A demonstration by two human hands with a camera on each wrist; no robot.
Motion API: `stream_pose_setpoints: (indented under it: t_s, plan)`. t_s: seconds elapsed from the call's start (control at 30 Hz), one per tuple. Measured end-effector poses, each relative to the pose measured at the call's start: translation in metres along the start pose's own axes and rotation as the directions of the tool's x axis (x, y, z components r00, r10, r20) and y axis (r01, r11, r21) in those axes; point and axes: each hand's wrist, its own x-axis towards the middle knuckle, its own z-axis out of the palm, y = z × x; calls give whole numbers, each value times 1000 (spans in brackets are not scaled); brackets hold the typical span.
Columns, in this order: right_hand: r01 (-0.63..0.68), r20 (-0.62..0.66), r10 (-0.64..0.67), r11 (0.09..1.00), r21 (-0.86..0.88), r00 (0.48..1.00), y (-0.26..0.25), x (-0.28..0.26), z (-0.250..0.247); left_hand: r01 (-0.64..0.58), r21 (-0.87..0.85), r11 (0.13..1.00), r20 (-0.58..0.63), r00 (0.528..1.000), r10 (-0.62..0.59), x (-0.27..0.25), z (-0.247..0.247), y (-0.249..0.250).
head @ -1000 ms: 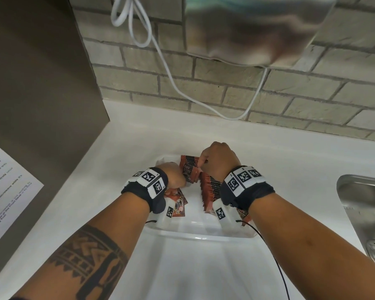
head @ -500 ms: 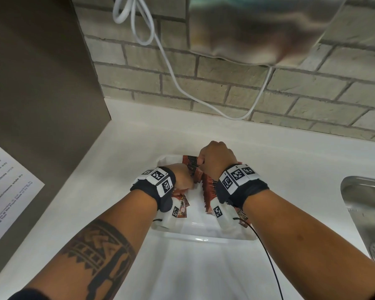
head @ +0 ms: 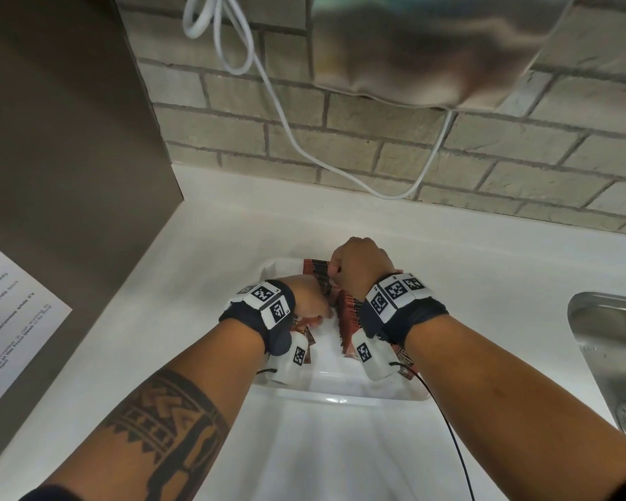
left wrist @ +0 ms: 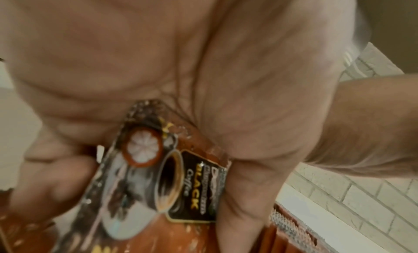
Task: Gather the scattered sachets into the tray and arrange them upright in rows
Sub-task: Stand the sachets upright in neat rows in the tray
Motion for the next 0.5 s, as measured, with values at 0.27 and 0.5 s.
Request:
stream_pose_setpoints:
  t_s: [0.27,0.5]
  plan:
    - [26,-48,-19,989,148,999,10,-7,-16,-6,-37,999,-21,1000,5,-17,-6,-1]
    - [107,-6,-120,864,492,993,17,-30,-26,-231,-470,852,-189,969,159,-41,-23,-25]
